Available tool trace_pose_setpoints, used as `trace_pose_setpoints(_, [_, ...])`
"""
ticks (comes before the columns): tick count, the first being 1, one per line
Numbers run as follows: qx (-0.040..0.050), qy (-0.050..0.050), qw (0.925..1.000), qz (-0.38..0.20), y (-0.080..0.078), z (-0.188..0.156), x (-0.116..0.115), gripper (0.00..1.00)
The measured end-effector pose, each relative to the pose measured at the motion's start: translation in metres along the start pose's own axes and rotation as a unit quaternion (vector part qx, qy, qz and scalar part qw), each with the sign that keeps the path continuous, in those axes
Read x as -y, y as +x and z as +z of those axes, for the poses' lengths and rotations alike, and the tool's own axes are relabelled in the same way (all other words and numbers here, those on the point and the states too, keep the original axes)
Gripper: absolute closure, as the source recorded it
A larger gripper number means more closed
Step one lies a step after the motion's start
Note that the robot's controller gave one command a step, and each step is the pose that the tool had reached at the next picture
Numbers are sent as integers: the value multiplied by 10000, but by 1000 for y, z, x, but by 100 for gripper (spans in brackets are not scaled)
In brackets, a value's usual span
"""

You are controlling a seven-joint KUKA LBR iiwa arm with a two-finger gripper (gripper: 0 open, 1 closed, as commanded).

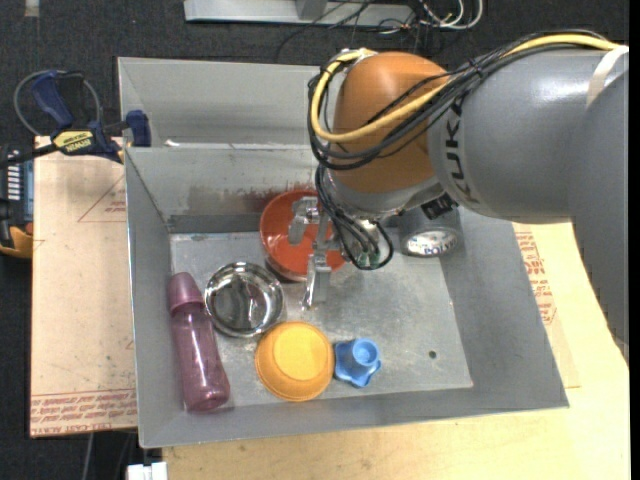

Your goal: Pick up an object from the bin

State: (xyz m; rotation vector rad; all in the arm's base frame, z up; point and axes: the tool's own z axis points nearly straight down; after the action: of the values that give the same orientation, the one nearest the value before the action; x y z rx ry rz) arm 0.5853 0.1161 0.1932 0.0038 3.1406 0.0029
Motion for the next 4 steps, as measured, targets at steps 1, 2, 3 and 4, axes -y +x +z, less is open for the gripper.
trace_pose_setpoints(1, [0,0,10000,0,0,0,0,0])
trace_pose_setpoints(2, [3,-5,10000,-56,4,15,-6,0])
trace_pose_setpoints(3, [21,-11,10000,92,-7,29,-9,0])
trace_pose_setpoints(4, [14,-15,9998,215,-6,48,-10,0])
